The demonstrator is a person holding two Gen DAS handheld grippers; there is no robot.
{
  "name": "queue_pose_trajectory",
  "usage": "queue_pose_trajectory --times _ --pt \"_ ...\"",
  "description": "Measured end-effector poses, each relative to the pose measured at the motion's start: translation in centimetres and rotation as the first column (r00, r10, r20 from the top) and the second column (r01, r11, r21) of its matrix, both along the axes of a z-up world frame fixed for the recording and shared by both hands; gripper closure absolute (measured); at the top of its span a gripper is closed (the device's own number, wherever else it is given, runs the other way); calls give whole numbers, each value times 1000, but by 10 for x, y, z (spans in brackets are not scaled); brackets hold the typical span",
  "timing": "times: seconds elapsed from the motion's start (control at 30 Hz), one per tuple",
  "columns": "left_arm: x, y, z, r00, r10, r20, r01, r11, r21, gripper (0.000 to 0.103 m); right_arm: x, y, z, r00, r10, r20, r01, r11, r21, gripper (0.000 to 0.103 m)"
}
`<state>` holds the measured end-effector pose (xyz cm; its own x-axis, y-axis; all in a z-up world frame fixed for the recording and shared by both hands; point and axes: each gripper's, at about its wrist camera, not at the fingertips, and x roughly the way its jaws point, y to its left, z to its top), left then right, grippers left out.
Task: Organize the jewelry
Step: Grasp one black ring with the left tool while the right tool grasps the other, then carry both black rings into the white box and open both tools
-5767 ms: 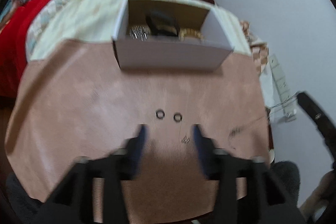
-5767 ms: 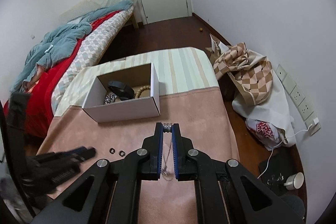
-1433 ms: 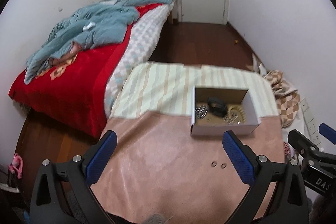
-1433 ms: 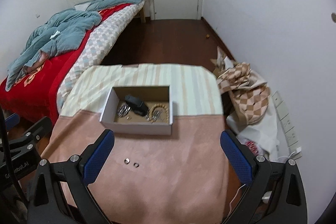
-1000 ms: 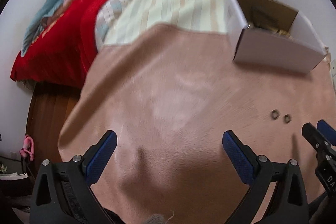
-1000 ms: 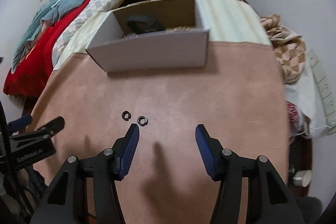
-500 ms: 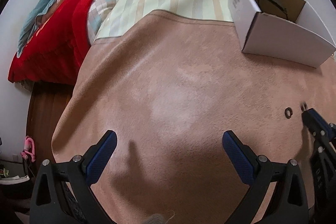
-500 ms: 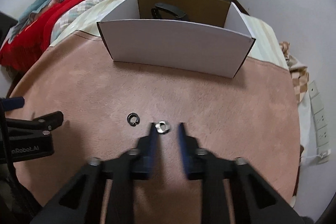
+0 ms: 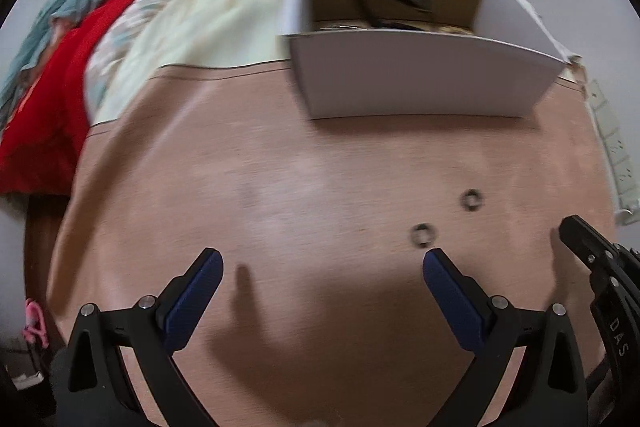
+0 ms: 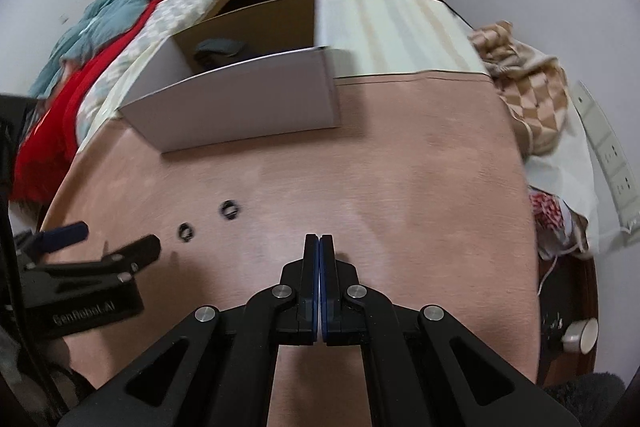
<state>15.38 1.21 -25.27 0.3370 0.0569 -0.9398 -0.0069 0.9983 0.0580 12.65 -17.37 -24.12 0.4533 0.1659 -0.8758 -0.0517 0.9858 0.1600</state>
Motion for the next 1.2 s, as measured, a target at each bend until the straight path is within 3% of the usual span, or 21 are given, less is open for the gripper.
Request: queue_pose_trajectory --times 0.07,0.13,0.17,0.27,0.3,0.33,0.53,0.7,0.77,0.93,1.2 --pt "2 -8 -3 1000 -18 -1 18 1000 -5 2 0 -8 -1 1000 -19 -5 19 1000 -2 103" --pt "3 -15 -5 999 -35 1 35 999 -12 22 1 -13 -2 999 -34 -10 34 999 -13 103" --pt "3 -18 -5 999 -45 13 46 999 -29 26 2 -15 -2 999 -40 -12 39 999 -14 103" --pt "3 -26 0 996 -76 47 79 995 -55 66 3 -21 -4 998 -54 -19 53 998 -19 103" --pt "3 -28 1 995 -85 54 87 995 -51 86 4 -22 -4 998 -59 -19 58 998 -19 103" --pt "4 -30 2 995 -89 53 92 995 -49 93 4 -24 -4 998 -61 -20 61 998 -19 103" --pt "1 -13 8 996 -62 65 66 996 -55 93 10 -20 -4 999 -22 -39 24 998 50 101" --pt "-4 25 12 997 10 77 -6 999 -45 93 17 4 -2 997 70 -24 -67 993 99 81" --pt "-5 40 10 997 42 67 -39 998 -46 93 20 23 1 993 118 -4 -117 990 84 73" --pt "-7 61 5 995 88 55 -85 995 -51 93 28 65 -3 980 200 11 -200 980 21 73" --pt "-5 72 4 993 101 55 -97 993 -68 93 28 94 -13 969 246 36 -240 963 -126 75"
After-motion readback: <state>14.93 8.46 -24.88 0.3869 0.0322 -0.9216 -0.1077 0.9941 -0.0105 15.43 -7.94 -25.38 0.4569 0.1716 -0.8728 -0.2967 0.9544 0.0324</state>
